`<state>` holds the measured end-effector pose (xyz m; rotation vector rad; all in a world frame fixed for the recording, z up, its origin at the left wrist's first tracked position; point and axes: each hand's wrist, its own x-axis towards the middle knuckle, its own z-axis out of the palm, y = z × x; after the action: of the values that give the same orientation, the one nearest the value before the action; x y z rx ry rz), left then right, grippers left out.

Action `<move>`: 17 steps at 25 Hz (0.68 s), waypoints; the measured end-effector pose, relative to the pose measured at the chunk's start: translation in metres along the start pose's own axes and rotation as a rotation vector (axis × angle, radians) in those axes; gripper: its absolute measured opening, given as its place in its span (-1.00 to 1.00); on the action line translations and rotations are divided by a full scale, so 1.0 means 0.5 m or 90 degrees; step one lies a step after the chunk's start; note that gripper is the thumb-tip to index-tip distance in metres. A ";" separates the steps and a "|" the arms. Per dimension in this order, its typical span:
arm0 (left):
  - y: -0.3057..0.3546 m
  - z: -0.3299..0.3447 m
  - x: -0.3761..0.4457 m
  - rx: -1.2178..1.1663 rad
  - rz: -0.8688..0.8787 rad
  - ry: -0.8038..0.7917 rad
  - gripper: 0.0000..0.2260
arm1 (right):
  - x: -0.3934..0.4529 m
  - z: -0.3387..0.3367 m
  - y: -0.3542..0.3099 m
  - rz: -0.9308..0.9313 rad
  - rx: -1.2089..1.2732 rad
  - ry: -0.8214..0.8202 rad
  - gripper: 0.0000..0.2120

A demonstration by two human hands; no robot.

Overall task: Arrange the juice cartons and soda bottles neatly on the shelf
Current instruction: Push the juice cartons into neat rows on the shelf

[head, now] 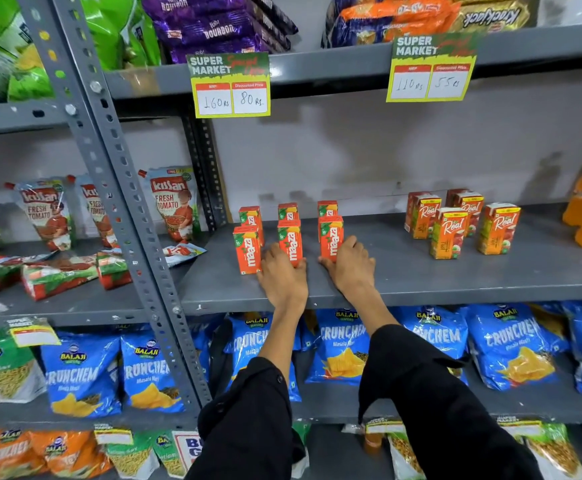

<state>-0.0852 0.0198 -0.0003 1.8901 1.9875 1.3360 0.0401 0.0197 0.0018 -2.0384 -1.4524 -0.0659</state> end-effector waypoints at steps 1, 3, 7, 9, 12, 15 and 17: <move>0.000 0.000 0.000 -0.004 -0.001 -0.001 -0.48 | 0.001 0.001 0.001 0.001 -0.003 0.001 -0.38; 0.001 0.002 0.000 -0.007 -0.002 0.002 -0.49 | 0.002 0.001 0.002 0.004 -0.004 0.002 -0.37; 0.007 -0.004 -0.004 -0.019 -0.017 0.006 -0.36 | -0.014 -0.012 0.000 0.013 0.023 0.004 -0.32; 0.008 -0.010 -0.023 -0.045 -0.029 0.042 -0.28 | -0.031 -0.023 0.010 0.004 0.087 0.026 -0.35; 0.017 0.010 -0.106 -0.088 -0.001 0.138 -0.40 | -0.060 -0.055 0.074 -0.043 0.189 0.102 -0.52; 0.081 0.058 -0.201 -0.071 0.012 0.163 -0.49 | -0.073 -0.106 0.188 -0.069 0.234 0.182 -0.67; 0.160 0.090 -0.237 -0.075 0.011 0.132 -0.50 | -0.067 -0.145 0.272 -0.062 0.256 0.206 -0.73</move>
<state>0.0305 -0.0691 -0.0348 1.7857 1.9341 1.6759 0.1670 -0.0723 -0.0152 -1.5519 -1.2446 -0.1275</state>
